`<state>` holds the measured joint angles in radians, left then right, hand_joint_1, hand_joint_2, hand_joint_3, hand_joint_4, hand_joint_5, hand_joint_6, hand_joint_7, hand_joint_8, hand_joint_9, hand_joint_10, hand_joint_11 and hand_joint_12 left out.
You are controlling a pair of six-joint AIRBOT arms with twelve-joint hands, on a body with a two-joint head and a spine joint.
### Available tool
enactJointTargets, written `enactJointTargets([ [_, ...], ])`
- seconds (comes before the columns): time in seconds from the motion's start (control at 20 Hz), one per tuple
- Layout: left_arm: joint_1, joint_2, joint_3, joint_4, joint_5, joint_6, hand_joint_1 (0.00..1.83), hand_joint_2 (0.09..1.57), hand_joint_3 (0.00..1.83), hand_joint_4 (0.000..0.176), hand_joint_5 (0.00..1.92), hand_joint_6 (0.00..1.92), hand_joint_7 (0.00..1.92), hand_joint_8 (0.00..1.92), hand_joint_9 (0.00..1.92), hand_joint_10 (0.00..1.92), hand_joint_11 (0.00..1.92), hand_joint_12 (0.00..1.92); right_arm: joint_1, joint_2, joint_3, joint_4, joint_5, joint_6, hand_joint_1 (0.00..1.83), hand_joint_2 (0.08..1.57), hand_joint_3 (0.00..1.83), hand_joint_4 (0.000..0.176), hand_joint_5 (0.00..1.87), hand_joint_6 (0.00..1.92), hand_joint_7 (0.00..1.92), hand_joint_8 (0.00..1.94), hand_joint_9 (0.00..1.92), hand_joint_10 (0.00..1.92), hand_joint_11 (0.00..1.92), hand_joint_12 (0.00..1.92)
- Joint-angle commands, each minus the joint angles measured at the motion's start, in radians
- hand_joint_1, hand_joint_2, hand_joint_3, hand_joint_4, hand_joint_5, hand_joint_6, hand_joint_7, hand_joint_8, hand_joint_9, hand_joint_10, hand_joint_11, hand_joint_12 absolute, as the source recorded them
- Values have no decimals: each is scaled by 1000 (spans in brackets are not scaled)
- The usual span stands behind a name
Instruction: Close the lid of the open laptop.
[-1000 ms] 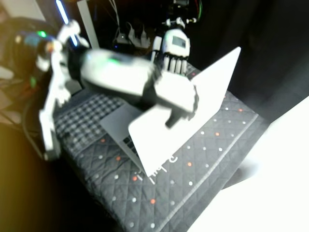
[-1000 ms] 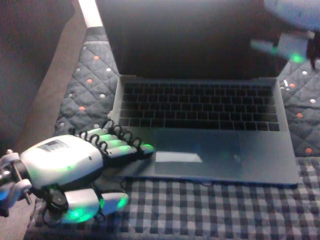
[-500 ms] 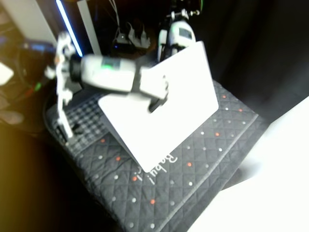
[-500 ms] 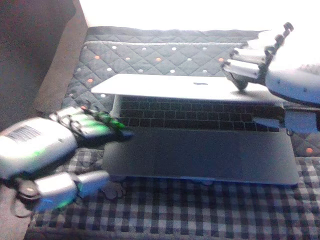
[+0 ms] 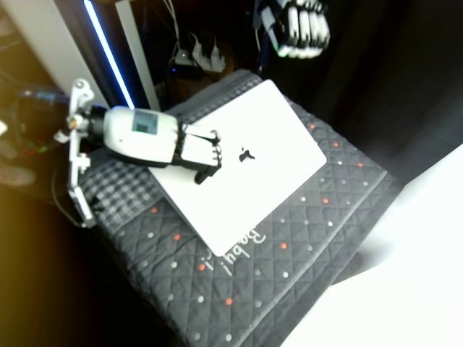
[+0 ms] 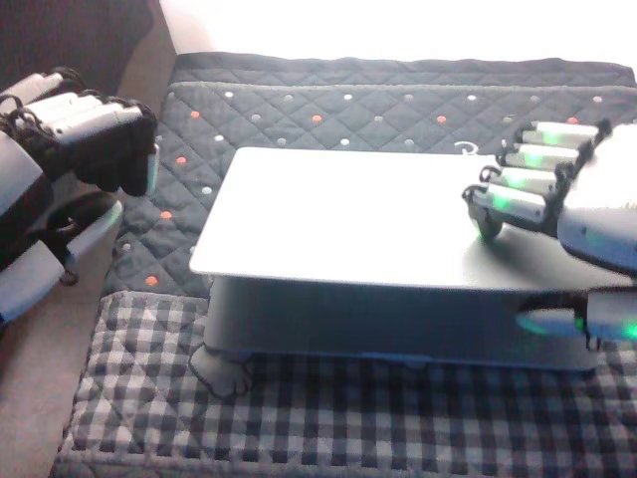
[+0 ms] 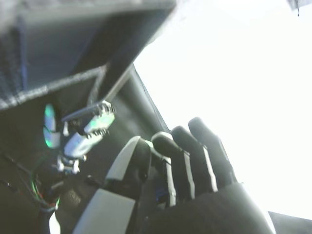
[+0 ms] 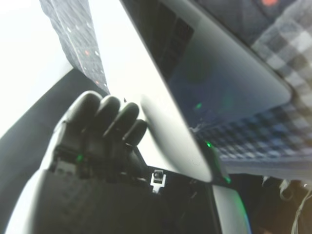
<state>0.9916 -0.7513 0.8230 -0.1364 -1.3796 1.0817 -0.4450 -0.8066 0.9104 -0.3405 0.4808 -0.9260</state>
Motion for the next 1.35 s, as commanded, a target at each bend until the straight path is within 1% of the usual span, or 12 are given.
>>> enactJointTargets([
  [0.0, -13, 5, 7, -8, -133, 6, 1195, 1453, 2, 0, 345, 1811, 409, 1920, 403, 1921, 143, 1921, -13, 4, -1, -2, 64, 22, 315, 1261, 0, 0, 0, 1677, 157, 1586, 156, 1734, 115, 1921],
  [0.15, -28, -4, 16, -8, -128, 6, 1189, 1461, 2, 0, 300, 1874, 406, 1909, 421, 1921, 221, 1921, -89, -5, 11, -51, 77, 149, 304, 1289, 6, 0, 0, 1380, 95, 1282, 42, 1478, 5, 1867],
  [0.2, -29, -6, 18, -9, -127, 6, 1192, 1458, 0, 0, 310, 1865, 410, 1898, 429, 1921, 279, 1921, -106, -5, 12, -55, 77, 163, 320, 1292, 2, 0, 0, 1182, 181, 823, 102, 1125, 0, 1699],
  [0.6, -31, -7, 24, -11, -119, 6, 909, 1500, 5, 24, 355, 1898, 394, 1921, 212, 1890, 223, 1921, -112, 58, -19, -33, 310, 171, 254, 1350, 1, 5, 0, 469, 20, 748, 3, 829, 0, 1363],
  [0.7, -31, -7, 27, -12, -116, 6, 921, 1494, 0, 25, 356, 1920, 410, 1871, 214, 1785, 160, 1921, -112, 93, -32, 13, 355, 116, 302, 1333, 1, 48, 0, 355, 90, 328, 0, 637, 0, 1193],
  [0.8, -31, -7, 30, -19, -116, 6, 946, 1480, 0, 10, 363, 1921, 422, 1788, 162, 1674, 150, 1887, -112, 119, -60, 93, 412, 4, 552, 1360, 5, 3, 17, 201, 98, 114, 19, 514, 0, 1050],
  [0.95, -30, -5, 31, -37, -124, 6, 839, 1483, 0, 0, 2, 998, 152, 738, 53, 1028, 2, 1457, -112, 139, -71, 160, 460, -36, 311, 1479, 6, 37, 0, 0, 0, 0, 0, 16, 0, 349],
  [1.0, -29, -3, 32, -48, -131, 6, 839, 1483, 0, 0, 2, 998, 152, 738, 53, 1028, 2, 1457, -112, 141, -69, 177, 460, -36, 311, 1479, 6, 37, 0, 0, 0, 0, 0, 16, 0, 349],
  [1.05, -28, -1, 33, -59, -137, 6, 704, 1491, 0, 0, 0, 458, 33, 348, 10, 536, 0, 1163, -112, 142, -68, 186, 460, -37, 335, 1470, 1, 36, 0, 0, 0, 0, 0, 2, 0, 69],
  [1.15, -23, 8, 34, -75, -155, 6, 393, 1508, 0, 48, 0, 17, 0, 13, 0, 20, 0, 83, -112, 148, -67, 207, 460, -41, 327, 1426, 0, 50, 0, 0, 0, 0, 0, 0, 0, 2],
  [1.25, -22, 15, 40, -83, -167, -4, 165, 1377, 0, 128, 0, 0, 0, 0, 0, 0, 0, 0, -112, 155, -68, 219, 461, -42, 260, 1362, 0, 39, 0, 0, 0, 0, 0, 0, 0, 0],
  [1.3, -22, 17, 49, -85, -174, -32, 165, 1377, 0, 128, 0, 0, 0, 0, 0, 0, 0, 0, -112, 159, -68, 222, 465, -42, 260, 1362, 0, 39, 0, 0, 0, 0, 0, 0, 0, 0],
])
